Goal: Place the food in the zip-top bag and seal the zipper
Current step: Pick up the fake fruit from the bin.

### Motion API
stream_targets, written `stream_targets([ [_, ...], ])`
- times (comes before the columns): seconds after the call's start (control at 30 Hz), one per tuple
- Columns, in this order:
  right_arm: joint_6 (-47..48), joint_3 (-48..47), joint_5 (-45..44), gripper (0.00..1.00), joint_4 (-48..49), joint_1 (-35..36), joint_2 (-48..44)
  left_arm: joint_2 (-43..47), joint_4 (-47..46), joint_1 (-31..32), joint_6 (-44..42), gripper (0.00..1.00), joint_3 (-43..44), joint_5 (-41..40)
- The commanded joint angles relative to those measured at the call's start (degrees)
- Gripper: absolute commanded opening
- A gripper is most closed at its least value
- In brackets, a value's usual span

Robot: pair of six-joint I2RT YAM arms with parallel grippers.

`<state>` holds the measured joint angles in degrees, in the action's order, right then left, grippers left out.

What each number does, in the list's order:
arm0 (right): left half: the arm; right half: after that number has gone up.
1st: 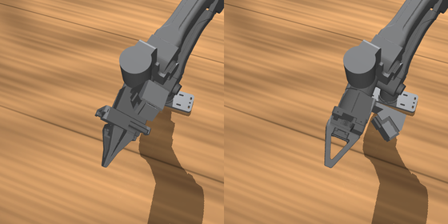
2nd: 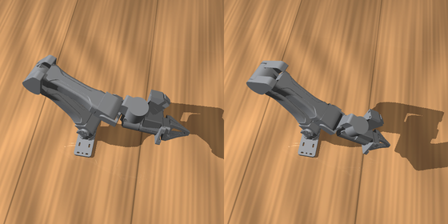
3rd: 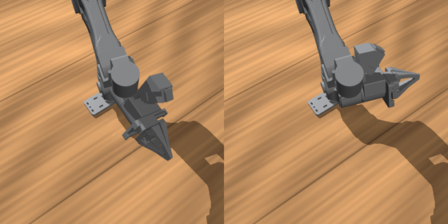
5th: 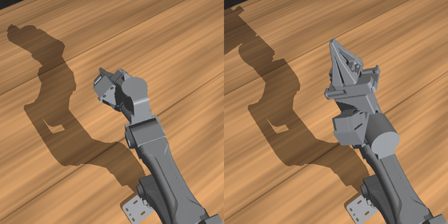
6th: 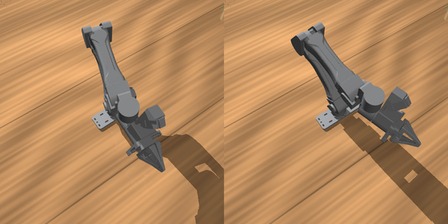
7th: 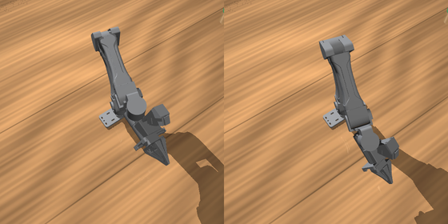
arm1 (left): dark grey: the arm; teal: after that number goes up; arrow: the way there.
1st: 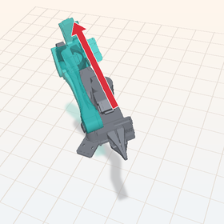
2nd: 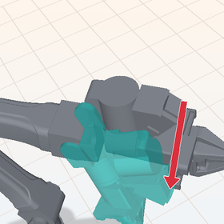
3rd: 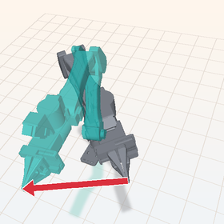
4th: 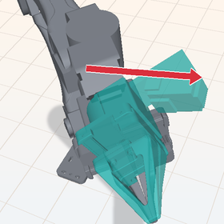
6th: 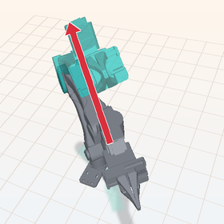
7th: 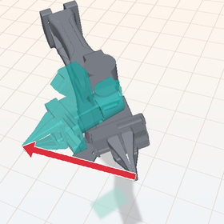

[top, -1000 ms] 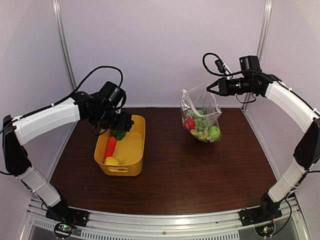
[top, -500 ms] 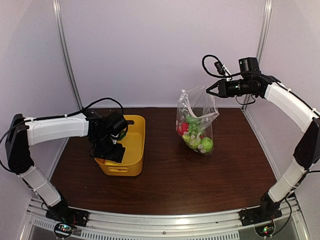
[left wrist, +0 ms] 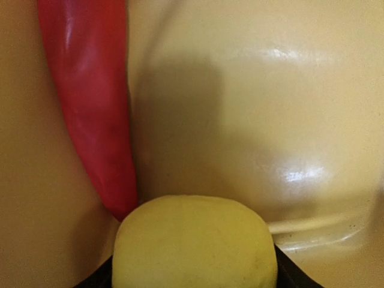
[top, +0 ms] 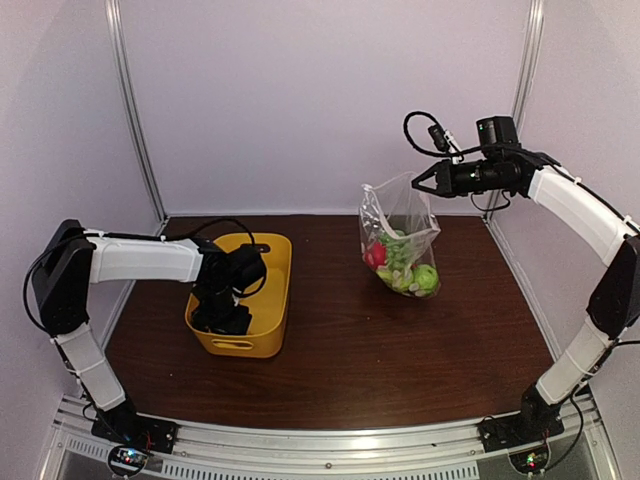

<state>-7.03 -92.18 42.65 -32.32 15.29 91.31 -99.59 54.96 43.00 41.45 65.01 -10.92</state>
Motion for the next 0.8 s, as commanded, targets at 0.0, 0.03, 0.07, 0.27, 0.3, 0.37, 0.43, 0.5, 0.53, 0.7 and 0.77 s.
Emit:
stream_targets([
  [0.0,-0.07,0.45,1.02,0.0,2.3,0.27,-0.9,-0.57,-1.59,0.8,-0.48,0.59,2.32,-0.74],
  [0.03,-0.09,0.39,1.1,0.0,2.4,0.26,-0.81,-0.34,-1.49,0.91,-0.64,0.56,2.99,-0.63],
  [0.07,-0.16,0.34,1.11,0.0,2.39,0.22,-0.84,-0.08,-1.04,1.06,-0.73,0.55,3.81,-0.6],
  [0.27,-0.02,0.75,0.99,0.0,2.48,0.27,-1.09,0.8,2.33,1.93,-1.83,0.51,10.31,-0.59],
  [0.3,-0.01,0.85,0.9,0.0,2.47,0.27,-1.09,0.88,2.86,2.05,-2.05,0.51,11.55,-0.71],
  [0.37,0.08,0.87,0.85,0.0,2.47,0.27,-1.15,0.98,4.26,2.17,-2.48,0.5,14.42,-1.12],
  [0.43,0.25,1.03,0.73,0.0,2.43,0.36,-1.35,1.03,5.4,2.26,-3.08,0.48,17.13,-1.73],
  [0.5,0.34,1.17,0.62,0.0,2.38,0.36,-1.63,1.31,6.03,2.65,-3.51,0.47,19.72,-2.92],
  [0.53,0.42,1.27,0.53,0.0,2.36,0.36,-1.79,1.51,6.21,2.97,-3.75,0.46,20.98,-3.24],
  [0.7,0.59,1.97,0.24,0.0,2.35,0.6,-2.19,2.82,3.01,4.57,-6.73,0.45,26.86,-2.82],
  [0.77,0.65,2.01,0.24,0.0,2.34,0.83,-2.11,3.99,-2.87,5.43,-8.87,0.44,27.68,-0.68],
])
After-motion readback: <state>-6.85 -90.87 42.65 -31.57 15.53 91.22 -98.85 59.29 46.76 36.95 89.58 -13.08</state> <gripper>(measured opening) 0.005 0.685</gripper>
